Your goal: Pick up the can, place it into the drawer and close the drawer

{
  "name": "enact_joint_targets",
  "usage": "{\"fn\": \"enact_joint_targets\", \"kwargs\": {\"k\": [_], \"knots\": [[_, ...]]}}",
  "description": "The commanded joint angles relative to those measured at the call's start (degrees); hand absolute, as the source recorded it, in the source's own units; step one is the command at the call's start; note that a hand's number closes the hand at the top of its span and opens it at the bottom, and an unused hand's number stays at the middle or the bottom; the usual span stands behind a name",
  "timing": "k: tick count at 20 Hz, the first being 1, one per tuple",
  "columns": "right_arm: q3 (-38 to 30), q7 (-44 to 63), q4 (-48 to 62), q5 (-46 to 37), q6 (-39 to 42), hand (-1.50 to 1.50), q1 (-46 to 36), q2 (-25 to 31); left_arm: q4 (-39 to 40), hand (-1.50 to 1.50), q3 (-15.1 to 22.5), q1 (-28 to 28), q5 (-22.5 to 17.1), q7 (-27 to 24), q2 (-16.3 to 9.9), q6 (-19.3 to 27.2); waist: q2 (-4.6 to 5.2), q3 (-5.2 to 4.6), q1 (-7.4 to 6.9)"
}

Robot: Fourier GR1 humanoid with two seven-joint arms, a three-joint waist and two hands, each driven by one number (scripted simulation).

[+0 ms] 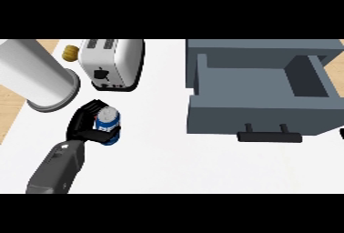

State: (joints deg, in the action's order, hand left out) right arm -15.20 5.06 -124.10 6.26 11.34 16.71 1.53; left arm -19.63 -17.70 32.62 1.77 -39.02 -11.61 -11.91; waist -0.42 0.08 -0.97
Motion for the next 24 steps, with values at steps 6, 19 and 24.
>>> {"fn": "enact_joint_targets", "kwargs": {"k": [6,19,24], "knots": [[-0.66,-1.70,-0.52,0.82,1.17,-1.50,1.96,-1.36,-24.25,1.50,1.78,-6.05,-4.77,11.83,6.83,8.41,-0.08,0.02,0.18],[-2.78,-0.25,-2.28,1.61,2.05,-1.50,1.55,-0.07,-62.04,1.50,20.21,-9.03,-2.59,40.02,11.57,20.41,0.06,-0.03,0.80],[-1.89,-2.59,1.19,-0.23,1.93,-1.50,-0.05,-0.79,-62.79,1.50,26.85,-1.50,-2.21,49.23,11.60,27.51,0.27,-0.04,1.25]]}}
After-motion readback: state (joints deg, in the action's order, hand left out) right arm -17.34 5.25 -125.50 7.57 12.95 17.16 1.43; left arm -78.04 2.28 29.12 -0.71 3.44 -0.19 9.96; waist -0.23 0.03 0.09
